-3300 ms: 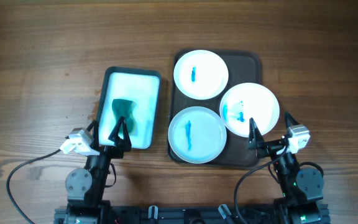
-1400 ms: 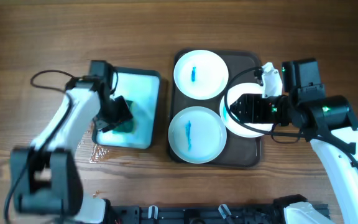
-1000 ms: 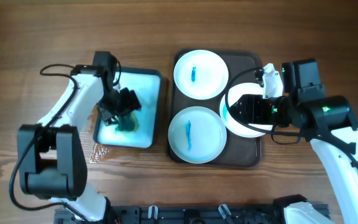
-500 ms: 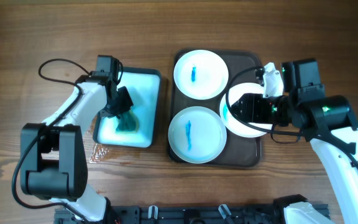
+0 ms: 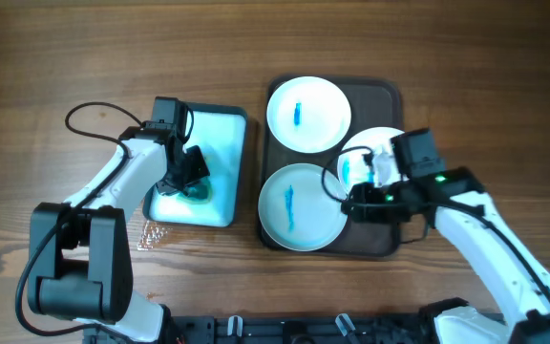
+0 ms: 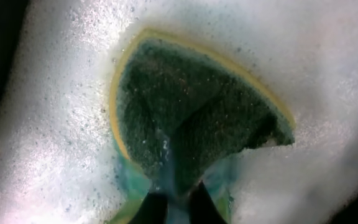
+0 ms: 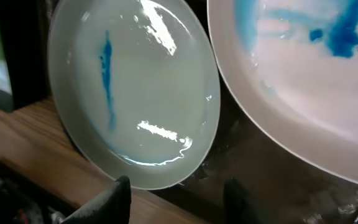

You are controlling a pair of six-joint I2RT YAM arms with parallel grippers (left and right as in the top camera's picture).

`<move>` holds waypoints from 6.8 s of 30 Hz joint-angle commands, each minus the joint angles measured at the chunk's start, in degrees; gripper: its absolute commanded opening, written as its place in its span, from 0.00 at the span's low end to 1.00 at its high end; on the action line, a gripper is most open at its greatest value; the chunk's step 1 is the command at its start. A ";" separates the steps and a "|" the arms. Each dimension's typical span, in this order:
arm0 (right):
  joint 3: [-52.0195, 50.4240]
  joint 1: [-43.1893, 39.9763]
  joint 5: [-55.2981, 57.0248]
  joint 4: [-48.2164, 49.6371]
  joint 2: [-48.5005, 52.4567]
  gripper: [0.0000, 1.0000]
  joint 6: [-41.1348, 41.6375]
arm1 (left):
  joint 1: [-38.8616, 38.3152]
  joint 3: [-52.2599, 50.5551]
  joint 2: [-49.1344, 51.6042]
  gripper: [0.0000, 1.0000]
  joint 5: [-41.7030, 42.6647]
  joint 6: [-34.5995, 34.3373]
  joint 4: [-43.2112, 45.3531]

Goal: Clean dirty plates on tray and stack at the side

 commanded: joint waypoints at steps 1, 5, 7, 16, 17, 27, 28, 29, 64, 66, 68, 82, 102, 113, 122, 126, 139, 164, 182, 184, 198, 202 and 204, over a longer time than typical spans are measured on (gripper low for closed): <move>-0.31 4.31 11.72 1.18 4.61 0.49 8.33 | -0.26 1.22 1.51 0.04 -0.31 0.11 -3.91; -0.31 4.70 14.43 5.29 9.79 0.49 9.86 | -0.26 8.09 -0.26 0.04 2.43 4.00 -12.07; -0.33 4.72 11.30 8.63 11.43 0.45 7.06 | -0.55 12.00 -3.69 0.04 3.34 4.63 -15.17; -0.31 4.68 19.63 14.60 15.80 0.04 12.11 | -4.02 14.67 -11.76 0.04 13.18 6.08 -16.61; -0.28 4.68 20.09 14.67 15.82 0.04 13.20 | -5.97 14.45 -11.39 0.04 13.18 6.05 -16.31; -0.28 4.68 21.38 14.32 15.82 0.04 19.17 | -26.01 6.99 3.93 0.04 19.19 -15.26 6.36; -0.28 4.68 21.16 14.34 15.82 0.04 19.17 | -26.84 6.99 6.05 0.04 19.21 -16.44 8.00; -0.28 4.68 20.74 14.40 15.82 0.04 19.17 | -28.22 6.99 9.90 0.04 19.67 -16.96 10.86; -0.31 4.68 18.82 14.58 15.82 0.04 19.17 | -28.28 7.41 12.63 0.04 3.67 -7.17 -1.62; -0.31 4.68 18.80 14.51 15.82 0.04 19.15 | -28.11 7.43 10.40 0.04 1.84 -6.60 -1.57; -0.31 4.70 18.64 14.43 15.82 0.04 19.15 | -28.09 7.43 8.41 0.04 1.73 -6.62 -1.55; -0.31 4.68 18.38 13.68 15.82 0.04 14.27 | -9.18 6.91 -21.44 0.04 -1.55 -2.86 -10.38; 25.73 5.64 20.33 -11.76 12.37 0.04 1.33 | 4.92 6.49 -28.22 1.00 4.63 -1.90 -11.52; 32.06 30.58 45.53 26.82 19.91 0.04 -8.98 | 17.00 6.47 -41.38 1.00 10.38 -1.84 -15.37; 32.06 41.27 71.91 39.87 20.85 0.04 -34.69 | 17.00 6.47 -41.31 1.00 10.38 -1.84 -17.07; 32.06 43.91 76.74 42.38 20.85 0.04 -39.21 | 17.00 6.47 -41.31 1.00 10.38 -1.84 -17.07; 32.06 44.63 77.50 46.60 20.85 0.04 -48.41 | 17.00 6.47 -41.31 1.00 10.38 -1.84 -17.07; 32.06 45.46 81.99 56.08 20.85 0.04 -56.04 | 17.00 6.47 -41.31 1.00 10.38 -1.84 -17.07; 32.00 44.57 79.89 50.51 21.40 0.04 -41.05 | 17.00 6.47 -41.31 1.00 10.38 -1.84 -17.07; 32.00 44.70 81.59 49.86 21.40 0.04 -34.14 | 17.00 6.47 -41.31 1.00 10.38 -1.84 -17.07; 32.02 -1.25 18.25 3.50 1.64 0.04 20.41 | 17.00 6.47 -41.31 1.00 10.38 -1.84 -17.07; 32.00 -29.31 21.68 -7.23 2.56 0.04 14.27 | 17.00 6.47 -41.31 1.00 10.38 -1.84 -17.07; 32.00 -37.73 25.33 -8.81 5.68 0.04 14.56 | 17.00 6.47 -41.31 1.00 10.38 -1.84 -17.07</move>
